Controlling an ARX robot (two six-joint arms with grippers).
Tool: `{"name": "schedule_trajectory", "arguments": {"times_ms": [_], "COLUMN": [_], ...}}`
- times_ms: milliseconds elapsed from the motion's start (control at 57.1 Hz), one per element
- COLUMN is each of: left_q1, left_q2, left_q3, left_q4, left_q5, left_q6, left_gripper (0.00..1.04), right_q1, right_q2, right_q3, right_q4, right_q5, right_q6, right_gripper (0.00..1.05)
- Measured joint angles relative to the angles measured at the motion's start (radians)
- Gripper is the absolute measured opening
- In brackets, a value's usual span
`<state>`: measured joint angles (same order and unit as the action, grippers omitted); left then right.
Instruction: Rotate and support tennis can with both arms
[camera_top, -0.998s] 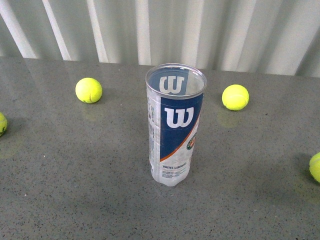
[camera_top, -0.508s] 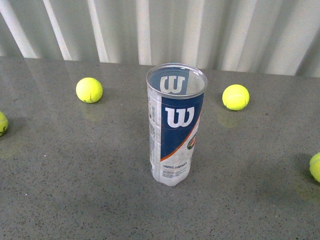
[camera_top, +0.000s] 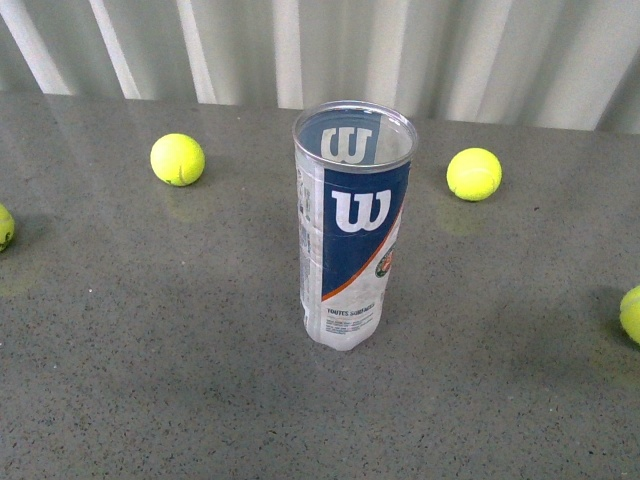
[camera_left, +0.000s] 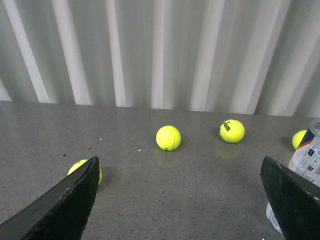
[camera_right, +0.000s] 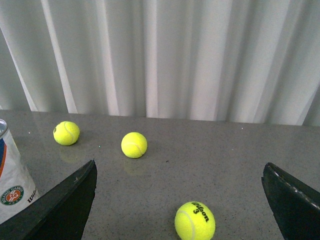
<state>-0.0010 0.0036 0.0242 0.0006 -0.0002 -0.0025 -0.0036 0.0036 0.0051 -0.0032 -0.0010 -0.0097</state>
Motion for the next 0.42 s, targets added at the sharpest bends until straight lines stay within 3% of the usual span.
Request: {"name": "schedule_trajectory", "arguments": {"times_ms": [420], "left_q1": [0.000], "left_q2": [0.000], "left_q3": [0.000], "left_q4": [0.000], "left_q5": [0.000], "left_q6": [0.000], "left_gripper": [0.98], "right_q1": [0.000], "right_q2": [0.000], "right_q3": [0.000], "right_q4": [0.000], "right_q5": [0.000], "right_q6": [0.000], "right_gripper": [0.98]}}
